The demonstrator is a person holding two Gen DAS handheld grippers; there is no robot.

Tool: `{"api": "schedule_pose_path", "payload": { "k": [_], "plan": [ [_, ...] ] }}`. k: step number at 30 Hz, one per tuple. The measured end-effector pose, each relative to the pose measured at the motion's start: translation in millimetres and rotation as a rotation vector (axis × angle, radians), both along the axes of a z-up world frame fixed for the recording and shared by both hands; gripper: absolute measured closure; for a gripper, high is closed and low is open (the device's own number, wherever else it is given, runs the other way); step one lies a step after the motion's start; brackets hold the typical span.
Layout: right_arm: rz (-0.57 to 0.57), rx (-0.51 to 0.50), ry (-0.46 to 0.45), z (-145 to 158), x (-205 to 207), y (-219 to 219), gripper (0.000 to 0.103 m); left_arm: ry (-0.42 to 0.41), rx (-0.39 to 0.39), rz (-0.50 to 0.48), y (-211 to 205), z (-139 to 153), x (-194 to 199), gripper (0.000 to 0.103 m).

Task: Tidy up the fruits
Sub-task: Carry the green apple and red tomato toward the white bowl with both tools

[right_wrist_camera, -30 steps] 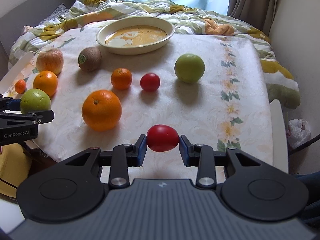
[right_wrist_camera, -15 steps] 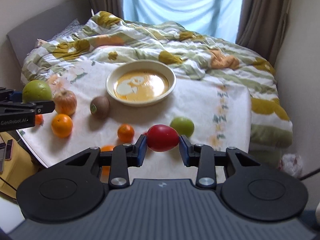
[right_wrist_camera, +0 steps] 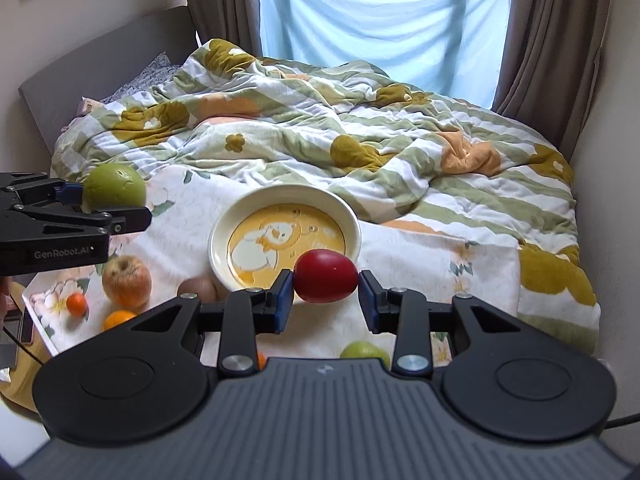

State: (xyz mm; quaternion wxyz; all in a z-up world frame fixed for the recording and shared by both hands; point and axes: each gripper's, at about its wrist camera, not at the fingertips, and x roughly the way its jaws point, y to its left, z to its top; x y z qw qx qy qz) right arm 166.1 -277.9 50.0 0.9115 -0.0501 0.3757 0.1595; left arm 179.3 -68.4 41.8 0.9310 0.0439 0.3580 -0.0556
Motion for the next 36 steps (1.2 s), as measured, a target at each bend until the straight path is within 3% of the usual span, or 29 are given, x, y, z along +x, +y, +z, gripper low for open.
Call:
{"api": "schedule_pose_path", "payload": {
  "k": [14, 24, 36],
  "plan": [
    [-0.057, 0.002, 0.025, -27.0, 89.3, 19.3, 0.052, 0.136, 0.003, -0.076, -8.5, -45.7, 100.6, 0.042],
    [-0.114, 0.023, 0.087, -58.6, 138.9, 13.9, 0.052, 0.185, 0.022, -0.151, -29.2, -90.6, 162.0, 0.043],
    [-0.155, 0.024, 0.121, -75.3, 163.6, 8.2, 0.052, 0.221, 0.066, -0.207, -45.1, -122.7, 184.0, 0.042]
  ]
}}
